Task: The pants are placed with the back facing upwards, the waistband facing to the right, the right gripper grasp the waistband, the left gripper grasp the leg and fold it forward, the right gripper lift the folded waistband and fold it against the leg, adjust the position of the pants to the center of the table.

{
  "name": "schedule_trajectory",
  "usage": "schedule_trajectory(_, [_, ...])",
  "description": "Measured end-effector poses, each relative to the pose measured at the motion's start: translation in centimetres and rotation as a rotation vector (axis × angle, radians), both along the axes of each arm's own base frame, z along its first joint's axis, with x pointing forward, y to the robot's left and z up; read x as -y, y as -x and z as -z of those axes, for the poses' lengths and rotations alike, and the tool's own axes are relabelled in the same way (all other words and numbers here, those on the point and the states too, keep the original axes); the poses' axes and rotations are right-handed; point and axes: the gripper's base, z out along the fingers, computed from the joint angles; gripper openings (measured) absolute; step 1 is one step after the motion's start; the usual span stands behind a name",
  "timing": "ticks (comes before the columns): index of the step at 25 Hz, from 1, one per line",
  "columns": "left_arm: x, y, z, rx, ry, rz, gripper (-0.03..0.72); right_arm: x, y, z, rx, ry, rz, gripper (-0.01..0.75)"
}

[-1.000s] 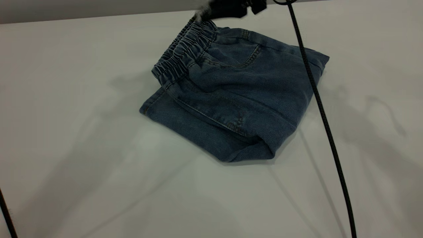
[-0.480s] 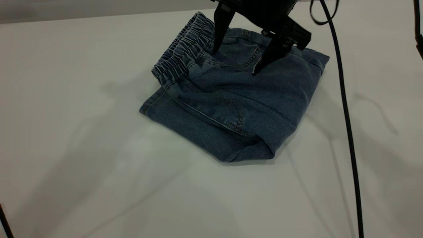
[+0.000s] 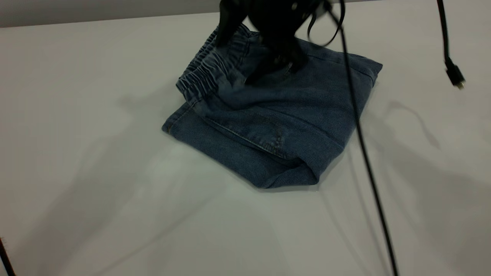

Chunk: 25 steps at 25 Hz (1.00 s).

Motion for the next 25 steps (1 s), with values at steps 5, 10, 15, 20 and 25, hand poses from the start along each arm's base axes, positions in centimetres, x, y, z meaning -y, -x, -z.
schedule_trajectory(5, [0.0,0.0,0.0,0.000,-0.001,0.000,0.345,-0.1,0.3,2.0,-0.060,0.002,0.000,0.540])
schedule_trajectory(10, [0.0,0.0,0.0,0.000,-0.001,0.000,0.345,-0.1,0.8,2.1,-0.057,0.017,-0.104,0.540])
schedule_trajectory(15, [0.0,0.0,0.0,-0.001,0.000,0.000,0.345,-0.1,1.6,2.1,-0.051,0.025,-0.254,0.540])
schedule_trajectory(20, [0.0,0.0,0.0,-0.001,0.000,0.000,0.345,-0.6,2.7,2.2,-0.061,0.048,-0.394,0.539])
schedule_trajectory(25, [0.0,0.1,-0.1,0.002,0.001,0.000,0.345,-1.5,4.5,2.4,-0.054,0.101,-0.599,0.539])
